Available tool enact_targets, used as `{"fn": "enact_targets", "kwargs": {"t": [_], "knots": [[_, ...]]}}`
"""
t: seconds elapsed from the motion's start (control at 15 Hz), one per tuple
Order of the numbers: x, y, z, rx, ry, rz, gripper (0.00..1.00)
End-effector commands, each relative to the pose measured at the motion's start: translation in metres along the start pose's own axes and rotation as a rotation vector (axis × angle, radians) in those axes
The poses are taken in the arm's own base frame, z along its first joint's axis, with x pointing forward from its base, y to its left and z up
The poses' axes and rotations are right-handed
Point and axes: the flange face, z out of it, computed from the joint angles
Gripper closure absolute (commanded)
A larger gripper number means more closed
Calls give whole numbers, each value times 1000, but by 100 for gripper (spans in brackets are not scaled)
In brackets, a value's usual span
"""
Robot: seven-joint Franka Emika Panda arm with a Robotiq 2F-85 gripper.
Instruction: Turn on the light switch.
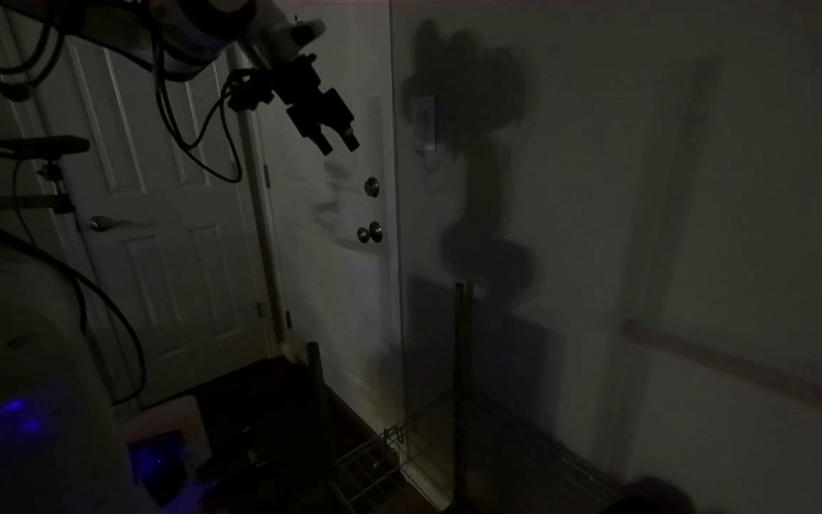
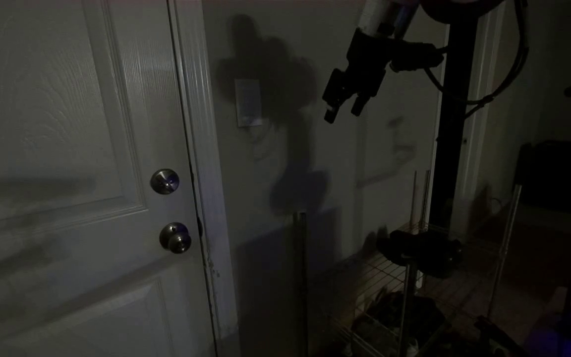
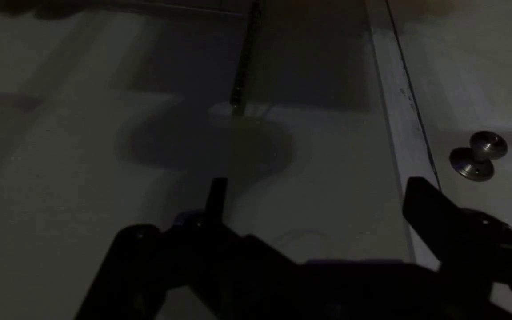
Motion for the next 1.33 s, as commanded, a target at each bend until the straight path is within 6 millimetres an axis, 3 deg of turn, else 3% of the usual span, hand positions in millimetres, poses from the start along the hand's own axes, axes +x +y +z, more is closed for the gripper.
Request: {"fn": "enact_targets", "kwargs": {"t": [0.0, 0.47, 0.8, 0.87, 1.27], "knots": [[-1, 0, -2, -1, 4, -1, 0], [-2, 5, 2, -9, -2, 9, 0], [26, -16, 13, -26, 2, -37, 0], [32, -20, 13, -31, 10, -49, 23], [75, -44, 15, -54, 69, -110, 61]]}}
